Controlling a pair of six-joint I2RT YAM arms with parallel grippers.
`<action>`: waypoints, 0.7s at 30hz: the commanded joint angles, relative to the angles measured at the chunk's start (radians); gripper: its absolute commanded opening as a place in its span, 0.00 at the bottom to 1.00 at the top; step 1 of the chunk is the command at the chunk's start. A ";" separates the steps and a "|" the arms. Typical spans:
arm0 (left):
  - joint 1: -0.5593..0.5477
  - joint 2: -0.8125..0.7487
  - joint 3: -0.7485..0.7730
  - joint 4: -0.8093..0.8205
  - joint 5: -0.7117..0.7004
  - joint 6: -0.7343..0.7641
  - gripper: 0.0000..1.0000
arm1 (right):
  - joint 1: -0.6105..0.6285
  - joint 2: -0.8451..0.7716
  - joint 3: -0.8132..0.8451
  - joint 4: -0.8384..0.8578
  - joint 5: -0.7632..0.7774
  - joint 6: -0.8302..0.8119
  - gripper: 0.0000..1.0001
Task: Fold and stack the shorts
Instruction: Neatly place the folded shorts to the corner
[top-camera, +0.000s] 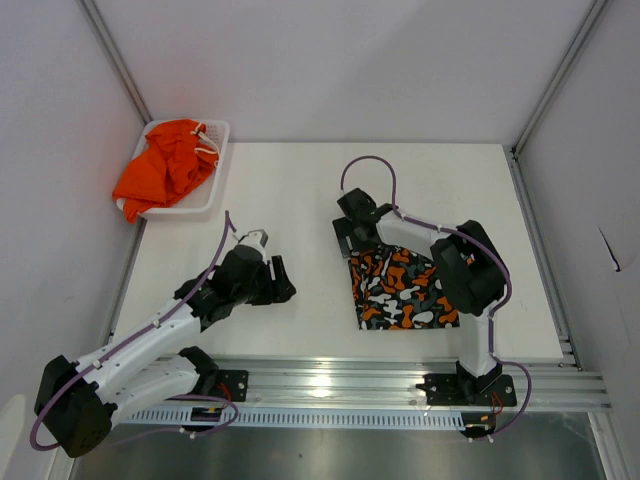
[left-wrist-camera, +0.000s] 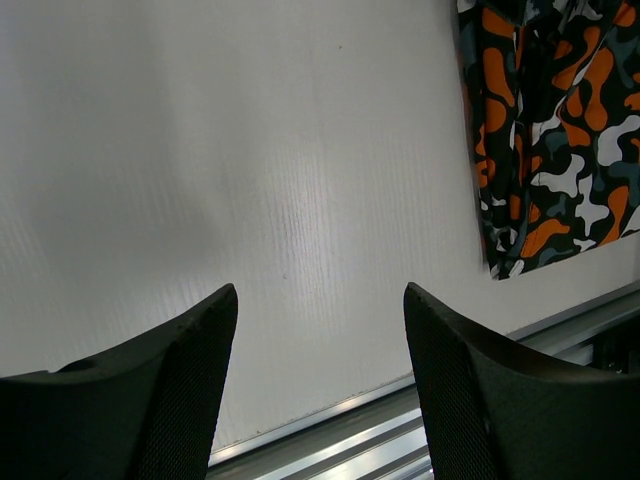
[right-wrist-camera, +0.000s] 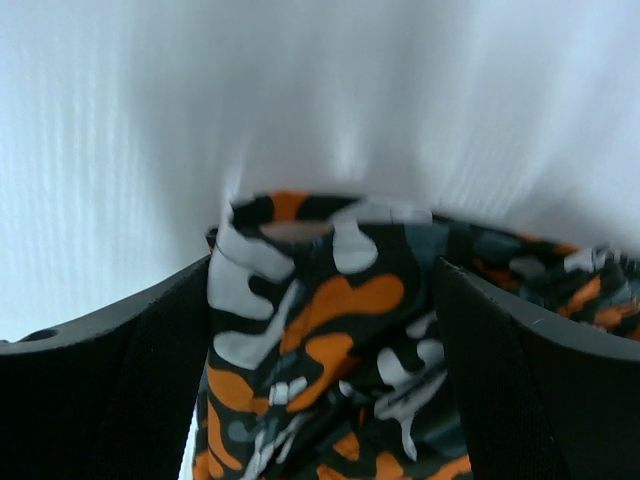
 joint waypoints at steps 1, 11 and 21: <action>0.007 -0.015 -0.008 0.000 0.000 0.017 0.70 | -0.004 -0.106 -0.139 0.045 -0.043 0.001 0.87; 0.007 -0.007 -0.011 0.024 0.015 0.017 0.70 | -0.041 -0.372 -0.434 0.019 0.041 0.061 0.88; 0.007 -0.030 0.004 0.001 0.024 0.023 0.70 | -0.139 -0.530 -0.566 0.047 0.113 0.048 0.86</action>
